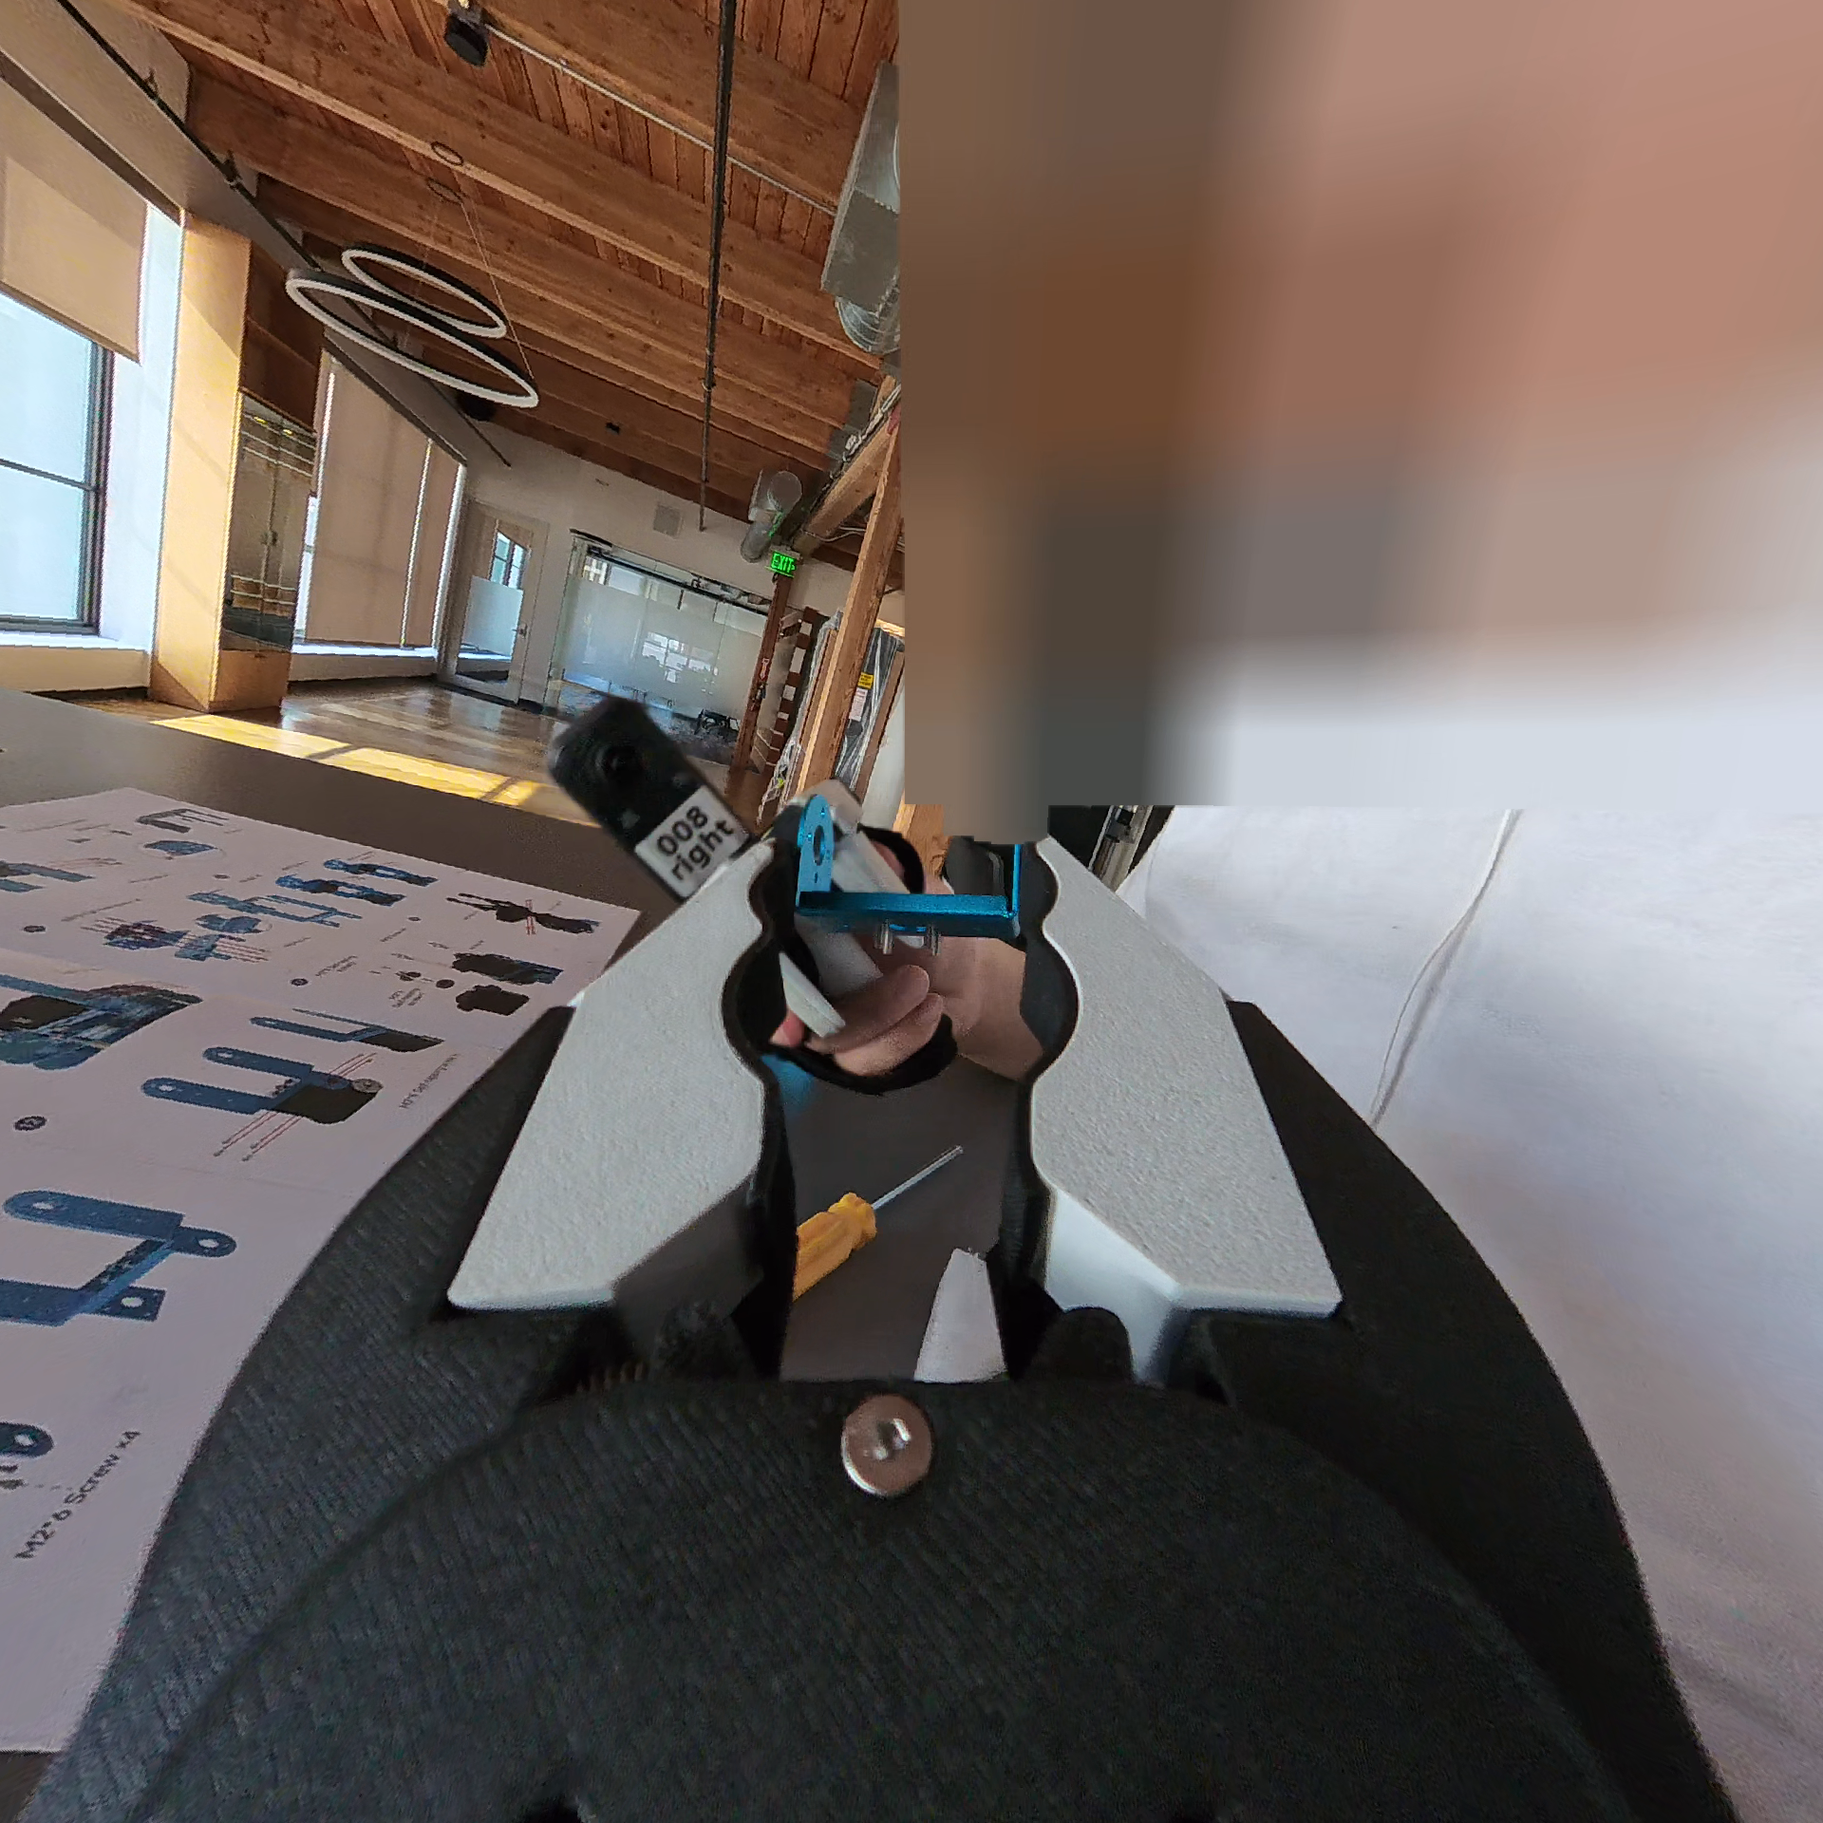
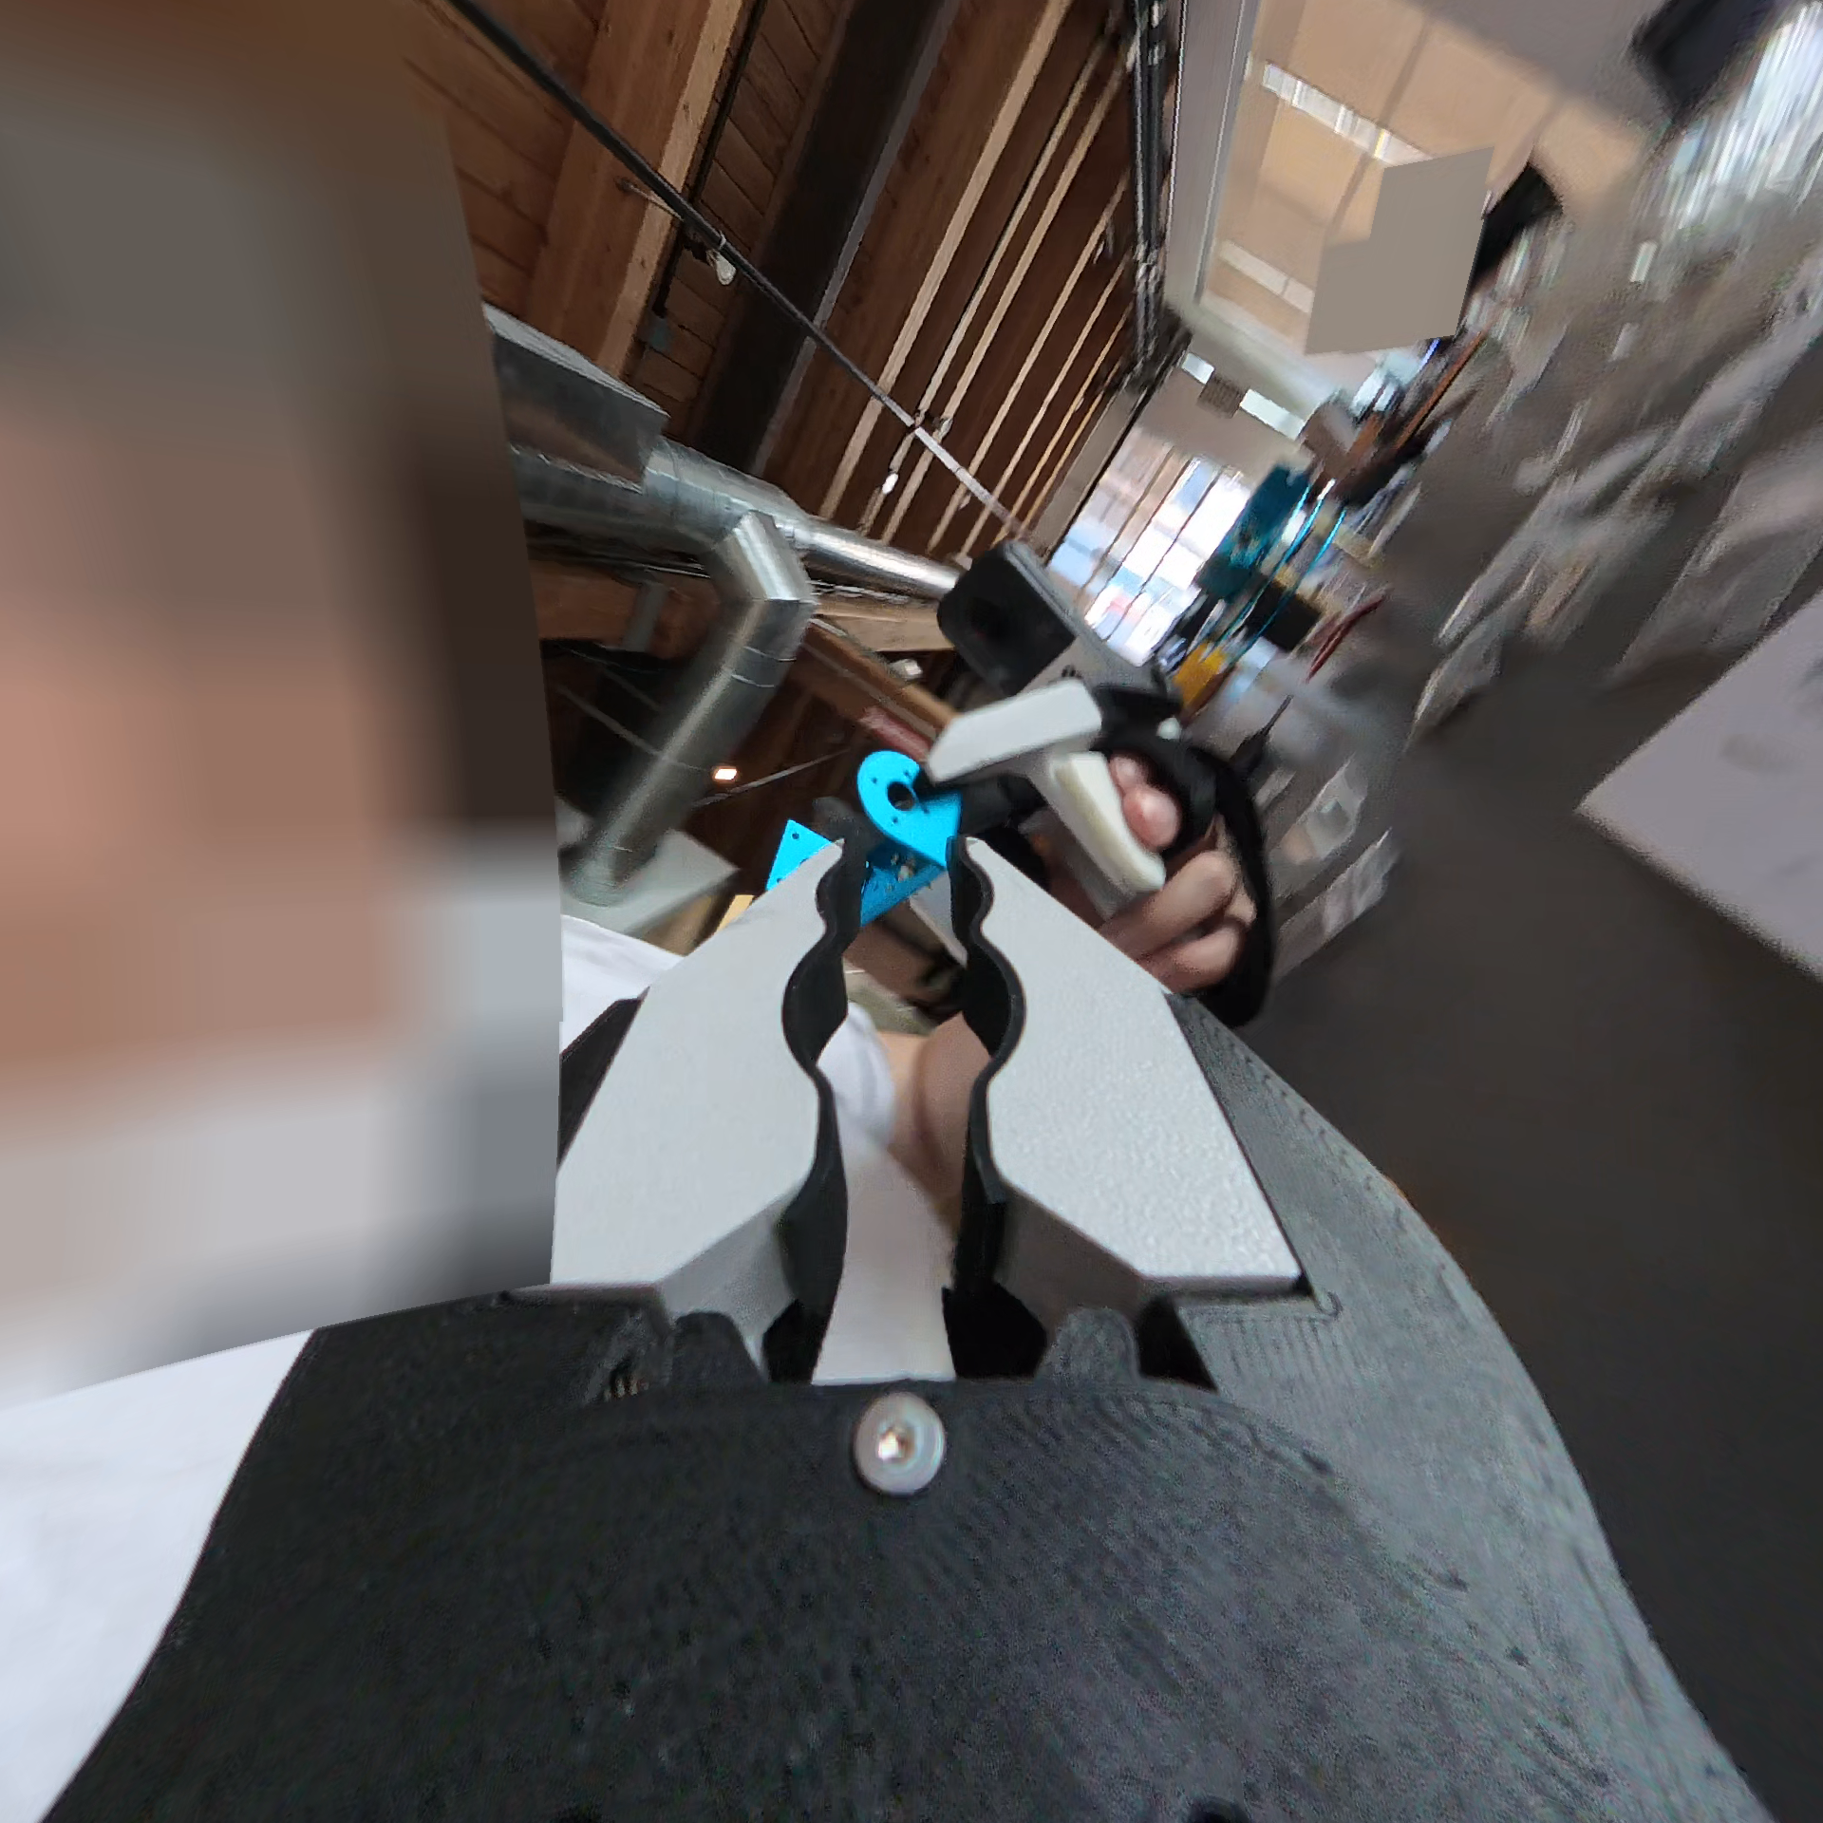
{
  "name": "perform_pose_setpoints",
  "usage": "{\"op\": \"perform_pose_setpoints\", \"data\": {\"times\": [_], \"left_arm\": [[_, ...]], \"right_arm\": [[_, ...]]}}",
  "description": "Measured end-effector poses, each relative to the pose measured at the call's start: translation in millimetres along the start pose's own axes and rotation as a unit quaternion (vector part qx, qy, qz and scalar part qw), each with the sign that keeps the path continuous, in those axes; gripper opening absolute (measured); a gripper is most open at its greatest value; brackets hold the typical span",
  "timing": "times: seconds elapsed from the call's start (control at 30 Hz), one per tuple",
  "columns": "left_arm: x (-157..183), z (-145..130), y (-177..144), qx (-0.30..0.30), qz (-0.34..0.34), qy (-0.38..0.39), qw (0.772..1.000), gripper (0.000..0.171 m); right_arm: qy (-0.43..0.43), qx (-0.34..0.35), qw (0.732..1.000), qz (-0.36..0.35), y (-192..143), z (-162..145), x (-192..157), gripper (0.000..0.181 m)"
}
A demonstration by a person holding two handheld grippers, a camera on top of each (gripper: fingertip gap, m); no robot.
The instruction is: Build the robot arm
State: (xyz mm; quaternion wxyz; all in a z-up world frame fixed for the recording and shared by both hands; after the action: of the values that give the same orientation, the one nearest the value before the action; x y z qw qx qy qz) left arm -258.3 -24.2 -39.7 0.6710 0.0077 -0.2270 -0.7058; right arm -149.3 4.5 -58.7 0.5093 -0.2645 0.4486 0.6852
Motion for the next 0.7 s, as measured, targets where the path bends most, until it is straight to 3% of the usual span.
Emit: {"op": "perform_pose_setpoints", "data": {"times": [0.03,0.13,0.23,0.7], "left_arm": [[-0.2,-0.8,0.6,-0.003,0.0,-0.003,1.0,0.044],[-0.8,-2.2,2.2,-0.003,0.002,-0.007,1.0,0.044],[-1.5,-3.3,3.2,-0.002,0.001,-0.013,1.0,0.044],[-3.0,-6.8,4.9,-0.012,0.011,-0.006,1.0,0.044]], "right_arm": [[-0.053,0.008,0.998,-0.014,-0.5,3.7,-5.4,0.016],[-0.195,0.009,0.977,-0.08,-0.1,7.2,-14.8,0.016],[-0.261,0.005,0.958,-0.119,0.5,6.1,-17.2,0.014],[-0.305,-0.02,0.943,-0.13,4.9,-1.8,-18.0,0.011]]}}
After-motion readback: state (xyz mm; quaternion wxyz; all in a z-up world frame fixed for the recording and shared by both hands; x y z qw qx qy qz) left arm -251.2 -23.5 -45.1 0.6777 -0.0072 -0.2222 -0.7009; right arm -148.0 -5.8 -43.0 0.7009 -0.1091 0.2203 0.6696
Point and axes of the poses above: each gripper's, where its closed fingertips meet, y out along the fingers, z out of its top, x = y × z across the jaws, the point moved 5 cm from there along -y, back along the fingers
